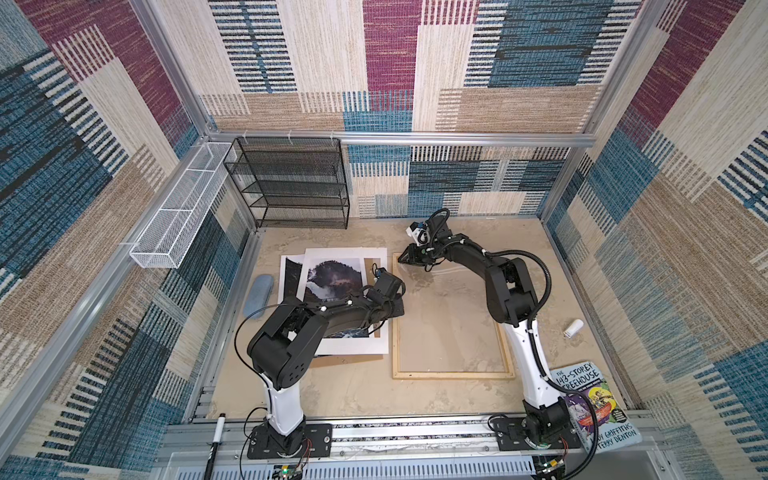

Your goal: Put the photo into the frame

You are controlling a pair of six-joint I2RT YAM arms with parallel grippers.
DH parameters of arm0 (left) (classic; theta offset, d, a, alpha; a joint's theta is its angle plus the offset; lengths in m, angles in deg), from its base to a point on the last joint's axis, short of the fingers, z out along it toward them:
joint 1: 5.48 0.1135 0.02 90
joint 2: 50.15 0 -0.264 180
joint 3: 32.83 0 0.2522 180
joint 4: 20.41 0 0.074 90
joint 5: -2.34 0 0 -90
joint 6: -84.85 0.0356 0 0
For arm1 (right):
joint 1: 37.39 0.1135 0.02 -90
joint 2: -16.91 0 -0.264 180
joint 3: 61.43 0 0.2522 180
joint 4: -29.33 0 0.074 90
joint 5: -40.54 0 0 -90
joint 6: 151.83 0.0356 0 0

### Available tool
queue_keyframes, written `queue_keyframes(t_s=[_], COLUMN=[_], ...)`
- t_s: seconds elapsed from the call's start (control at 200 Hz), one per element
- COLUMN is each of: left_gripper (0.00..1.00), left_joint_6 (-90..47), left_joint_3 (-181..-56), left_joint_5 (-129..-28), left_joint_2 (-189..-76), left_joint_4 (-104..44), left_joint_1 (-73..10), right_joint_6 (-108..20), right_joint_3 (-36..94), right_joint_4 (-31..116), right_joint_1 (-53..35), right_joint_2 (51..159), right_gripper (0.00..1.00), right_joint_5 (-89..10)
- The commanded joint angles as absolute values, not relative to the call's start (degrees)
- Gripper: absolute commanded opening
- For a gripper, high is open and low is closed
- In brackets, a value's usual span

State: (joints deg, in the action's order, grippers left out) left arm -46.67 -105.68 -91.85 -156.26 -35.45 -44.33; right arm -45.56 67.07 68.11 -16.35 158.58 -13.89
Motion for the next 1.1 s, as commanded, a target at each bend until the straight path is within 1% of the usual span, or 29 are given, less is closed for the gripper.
queue_keyframes(t_s=[0.0, 0.356, 0.516, 0.676, 0.901, 1.092], left_gripper=[0.21, 0.21, 0.21, 0.21, 0.21, 0.21], left_joint_6=[-46.20, -45.89, -45.91, -46.56, -47.25, -47.77], left_joint_3=[-105.71, -105.92, -105.83, -105.68, -104.87, -104.52], left_joint_5=[-88.36, -88.01, -88.27, -89.53, -90.77, -91.38], left_joint_2=[-157.28, -157.56, -157.55, -157.05, -156.06, -155.49], left_joint_4=[-38.82, -38.88, -38.90, -39.72, -39.72, -39.80], left_joint_1=[-44.50, -44.55, -44.52, -44.53, -44.54, -44.53], right_joint_6=[-44.06, -40.49, -40.04, -41.88, -44.20, -43.54], right_joint_3=[67.63, 68.06, 68.35, 67.26, 58.75, 45.50], right_joint_4=[66.23, 62.31, 62.19, 64.42, 66.20, 62.04], right_joint_1=[-16.21, -16.21, -16.29, -17.21, -20.06, -24.34], right_joint_2=[159.03, 160.26, 160.05, 157.32, 151.27, 144.11], right_gripper=[0.27, 0.26, 0.26, 0.26, 0.26, 0.27], right_joint_5=[-12.47, -9.38, -11.05, -16.16, -24.67, -28.42])
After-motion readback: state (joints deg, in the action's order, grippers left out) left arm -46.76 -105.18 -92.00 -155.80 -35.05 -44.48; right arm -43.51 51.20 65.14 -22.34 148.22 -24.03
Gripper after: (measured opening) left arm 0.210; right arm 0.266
